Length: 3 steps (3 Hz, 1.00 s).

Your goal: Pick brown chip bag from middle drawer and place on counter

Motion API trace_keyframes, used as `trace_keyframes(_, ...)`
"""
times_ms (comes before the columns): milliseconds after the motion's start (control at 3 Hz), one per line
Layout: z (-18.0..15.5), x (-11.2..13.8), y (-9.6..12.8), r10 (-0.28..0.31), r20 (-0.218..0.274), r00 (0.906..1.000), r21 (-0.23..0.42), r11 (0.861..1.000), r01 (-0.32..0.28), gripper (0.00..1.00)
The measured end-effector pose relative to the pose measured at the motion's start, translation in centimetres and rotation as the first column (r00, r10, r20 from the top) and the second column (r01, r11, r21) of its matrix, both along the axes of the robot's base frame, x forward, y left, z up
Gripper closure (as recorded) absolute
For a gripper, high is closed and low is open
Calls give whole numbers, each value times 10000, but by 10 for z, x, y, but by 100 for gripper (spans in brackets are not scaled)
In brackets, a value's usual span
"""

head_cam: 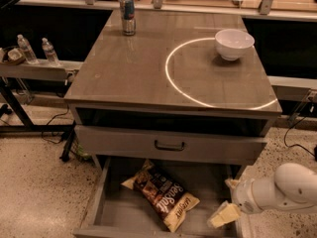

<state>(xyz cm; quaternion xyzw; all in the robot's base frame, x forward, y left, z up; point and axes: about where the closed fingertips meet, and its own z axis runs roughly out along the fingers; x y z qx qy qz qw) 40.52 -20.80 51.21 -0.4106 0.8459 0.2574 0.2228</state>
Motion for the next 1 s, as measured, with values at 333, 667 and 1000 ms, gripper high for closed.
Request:
trace_keyframes(333, -36, 20, 22, -1193, 40, 9929, 825, 9895, 1185, 0)
trace_keyframes(667, -63, 33, 41, -1731, 8, 9849, 1343, 9760, 1715, 0)
trace_keyframes(1000, -77, 39, 62, -1873, 79, 9823, 1671, 9687, 1834, 0)
